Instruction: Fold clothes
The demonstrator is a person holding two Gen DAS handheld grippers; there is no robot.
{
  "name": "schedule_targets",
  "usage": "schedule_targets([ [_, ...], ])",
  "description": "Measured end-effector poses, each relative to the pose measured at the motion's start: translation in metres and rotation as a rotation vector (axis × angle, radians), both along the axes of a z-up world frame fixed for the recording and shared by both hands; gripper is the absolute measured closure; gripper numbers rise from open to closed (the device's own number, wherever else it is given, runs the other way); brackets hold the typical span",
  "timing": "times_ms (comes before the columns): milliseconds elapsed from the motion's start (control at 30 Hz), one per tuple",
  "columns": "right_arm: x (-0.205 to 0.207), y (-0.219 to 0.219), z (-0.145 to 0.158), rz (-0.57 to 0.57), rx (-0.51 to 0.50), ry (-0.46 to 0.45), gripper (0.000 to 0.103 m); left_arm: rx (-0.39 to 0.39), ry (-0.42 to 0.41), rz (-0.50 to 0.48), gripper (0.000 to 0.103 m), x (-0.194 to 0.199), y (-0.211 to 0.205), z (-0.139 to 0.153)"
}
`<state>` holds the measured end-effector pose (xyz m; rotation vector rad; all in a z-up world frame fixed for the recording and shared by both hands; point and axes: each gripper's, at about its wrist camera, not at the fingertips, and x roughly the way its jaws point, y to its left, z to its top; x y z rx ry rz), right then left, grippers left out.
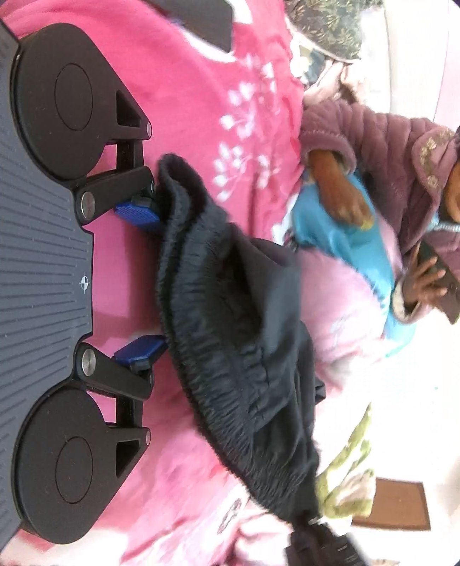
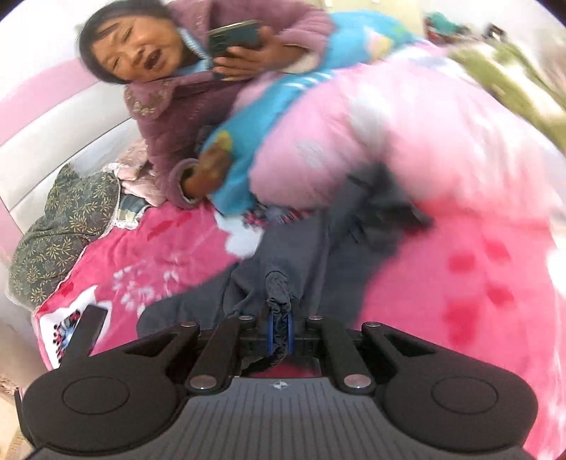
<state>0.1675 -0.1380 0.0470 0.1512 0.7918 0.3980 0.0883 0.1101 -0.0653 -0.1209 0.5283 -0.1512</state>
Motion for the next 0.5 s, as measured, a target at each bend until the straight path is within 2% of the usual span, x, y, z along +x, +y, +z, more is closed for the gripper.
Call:
schedule_targets([
  [133,-0.040,-0.041,-0.028,-0.080,0.087,0.038,0.096,0.007,-0.005,-0.050,0.037,-0.026,-0.013,-0.002],
  [300,-0.075,-0.081,-0.069,-0.175,0.181,0.102,0.096,-0.066,0.009,-0.075,0.035,-0.051,-0.016,-0.001],
  [500,-0.111,-0.123,-0.110,-0.255,0.274,0.171,0.096,-0.175,0.012,-0.076,0.034,-0.062,-0.004,0.003],
])
